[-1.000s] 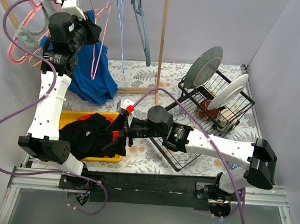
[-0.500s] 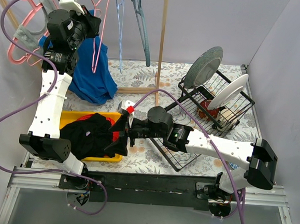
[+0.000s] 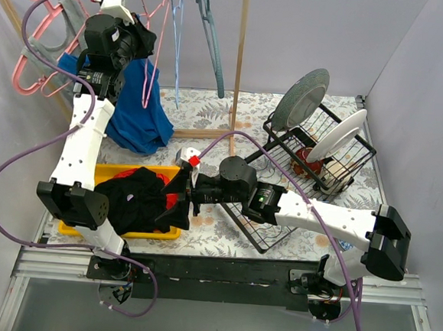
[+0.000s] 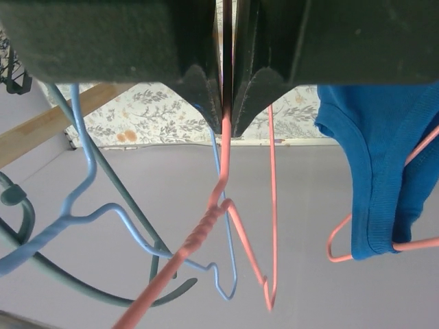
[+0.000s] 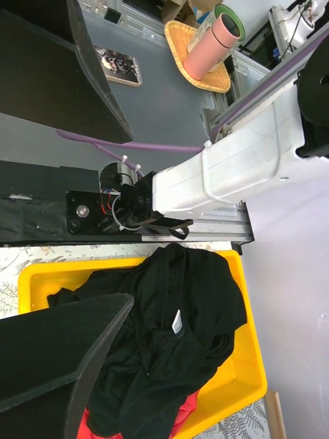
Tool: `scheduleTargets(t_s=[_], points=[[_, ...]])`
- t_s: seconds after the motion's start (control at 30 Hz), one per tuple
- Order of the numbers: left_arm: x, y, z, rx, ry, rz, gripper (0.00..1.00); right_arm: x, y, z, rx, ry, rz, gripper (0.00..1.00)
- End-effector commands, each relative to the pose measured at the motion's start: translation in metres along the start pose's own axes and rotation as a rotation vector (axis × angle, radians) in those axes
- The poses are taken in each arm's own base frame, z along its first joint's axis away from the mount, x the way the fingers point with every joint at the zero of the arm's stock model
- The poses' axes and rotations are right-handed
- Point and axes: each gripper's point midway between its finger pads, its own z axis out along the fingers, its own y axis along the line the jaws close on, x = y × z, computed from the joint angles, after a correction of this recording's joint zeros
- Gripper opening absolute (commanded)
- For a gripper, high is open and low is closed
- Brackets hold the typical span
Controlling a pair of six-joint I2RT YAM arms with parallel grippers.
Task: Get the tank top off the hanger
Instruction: Place the hanger at the clothesline.
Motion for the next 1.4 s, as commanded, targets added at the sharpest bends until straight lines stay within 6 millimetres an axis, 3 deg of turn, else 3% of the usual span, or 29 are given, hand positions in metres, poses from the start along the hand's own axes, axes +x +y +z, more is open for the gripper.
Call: scheduleTargets(t_s=[0.0, 0.13, 0.23, 0.3, 0.33, 0.67, 0.8, 0.9, 0.97, 1.07, 1.13, 1.2, 1.37], points=[[-0.011, -0.011, -0.014, 0.029, -0.022, -0.002, 0.22, -0.026, 0.009, -0.009, -0.024, -0.078, -0.042, 0.98], [-0.018, -0.011, -0.028, 0.014, -0.044, 0.001, 0.58, -0.027, 0.009, -0.009, -0.024, -0.079, -0.039, 0.98], [-0.024, -0.012, -0.044, 0.006, -0.055, 0.003, 0.7, -0.029, 0.008, -0.009, -0.021, -0.08, -0.041, 0.99], [-0.028, -0.013, -0.052, -0.002, -0.064, 0.005, 0.95, -0.028, 0.008, -0.009, -0.017, -0.077, -0.044, 0.98], [-0.033, -0.014, -0.061, -0.005, -0.076, 0.01, 0.98, -0.028, 0.006, -0.009, -0.009, -0.078, -0.048, 0.98], [-0.079, 0.016, -0.097, -0.23, -0.17, 0.106, 0.98, -0.024, 0.006, -0.007, -0.018, -0.067, -0.031, 0.99], [-0.089, 0.055, -0.094, -0.364, -0.153, 0.132, 0.98, -0.02, 0.006, -0.006, -0.021, -0.06, -0.016, 0.98], [-0.093, 0.058, -0.094, -0.346, -0.156, 0.122, 0.98, -0.015, 0.003, -0.004, -0.015, -0.052, 0.003, 0.98], [-0.104, 0.069, -0.098, -0.361, -0.186, 0.123, 0.98, -0.013, 0.005, -0.002, -0.026, -0.04, 0.013, 0.97], [-0.113, 0.088, -0.101, -0.397, -0.205, 0.119, 0.98, -0.008, 0.007, -0.002, -0.039, -0.025, 0.037, 0.96], [-0.118, 0.116, -0.104, -0.434, -0.209, 0.084, 0.98, -0.006, 0.007, -0.002, -0.041, -0.02, 0.045, 0.96], [-0.12, 0.125, -0.105, -0.38, -0.199, 0.06, 0.98, -0.006, 0.008, -0.002, -0.043, -0.021, 0.046, 0.96], [-0.109, 0.121, -0.095, -0.243, -0.175, 0.043, 0.97, -0.007, 0.005, 0.001, -0.034, -0.019, 0.044, 0.96]])
